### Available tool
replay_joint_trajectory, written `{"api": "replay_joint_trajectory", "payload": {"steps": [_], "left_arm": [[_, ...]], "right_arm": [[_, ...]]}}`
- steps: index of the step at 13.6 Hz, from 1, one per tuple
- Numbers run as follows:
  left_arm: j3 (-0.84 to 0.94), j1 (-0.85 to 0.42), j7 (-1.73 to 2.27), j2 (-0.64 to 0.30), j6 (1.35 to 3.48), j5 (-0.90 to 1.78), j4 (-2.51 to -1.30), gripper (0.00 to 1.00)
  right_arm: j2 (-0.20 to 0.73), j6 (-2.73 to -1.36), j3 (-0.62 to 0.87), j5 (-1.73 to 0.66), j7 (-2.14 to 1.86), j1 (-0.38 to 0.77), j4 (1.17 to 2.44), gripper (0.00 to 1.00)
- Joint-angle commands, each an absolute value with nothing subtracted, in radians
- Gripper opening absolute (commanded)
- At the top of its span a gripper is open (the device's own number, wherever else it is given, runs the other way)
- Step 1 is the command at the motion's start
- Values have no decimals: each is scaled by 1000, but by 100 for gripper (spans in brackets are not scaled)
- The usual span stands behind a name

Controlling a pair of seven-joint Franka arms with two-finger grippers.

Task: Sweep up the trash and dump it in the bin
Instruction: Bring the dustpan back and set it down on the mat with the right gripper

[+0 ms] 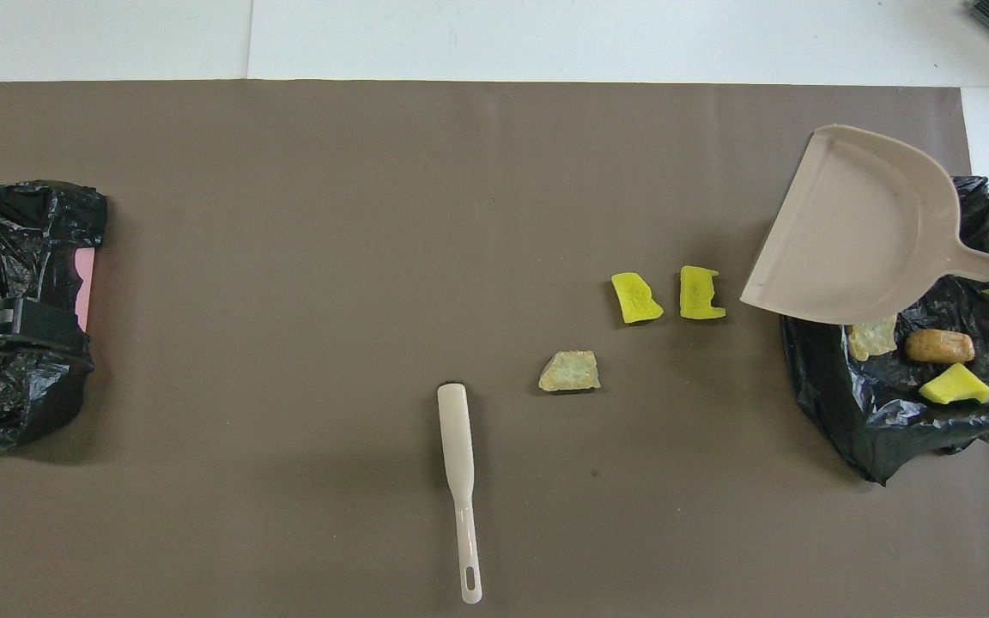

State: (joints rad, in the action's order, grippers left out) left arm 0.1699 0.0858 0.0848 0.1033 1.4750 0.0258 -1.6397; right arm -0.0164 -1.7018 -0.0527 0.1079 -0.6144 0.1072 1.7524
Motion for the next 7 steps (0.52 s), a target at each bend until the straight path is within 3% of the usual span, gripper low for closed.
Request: {"api": "replay_joint_trajectory", "payload": {"steps": [1, 3, 7], "left_arm": [[179, 81, 81, 80, 1468, 11, -1602, 100], [179, 86, 83, 61, 1463, 15, -1545, 100], [178, 94, 87, 64, 1488, 25, -1543, 100]], "right_arm": [[-35, -1697, -57, 35, -364, 184, 1789, 0], [-19, -1698, -57, -32, -200, 245, 1801, 0], [73, -1771, -57, -94, 113, 405, 1783, 0]]}}
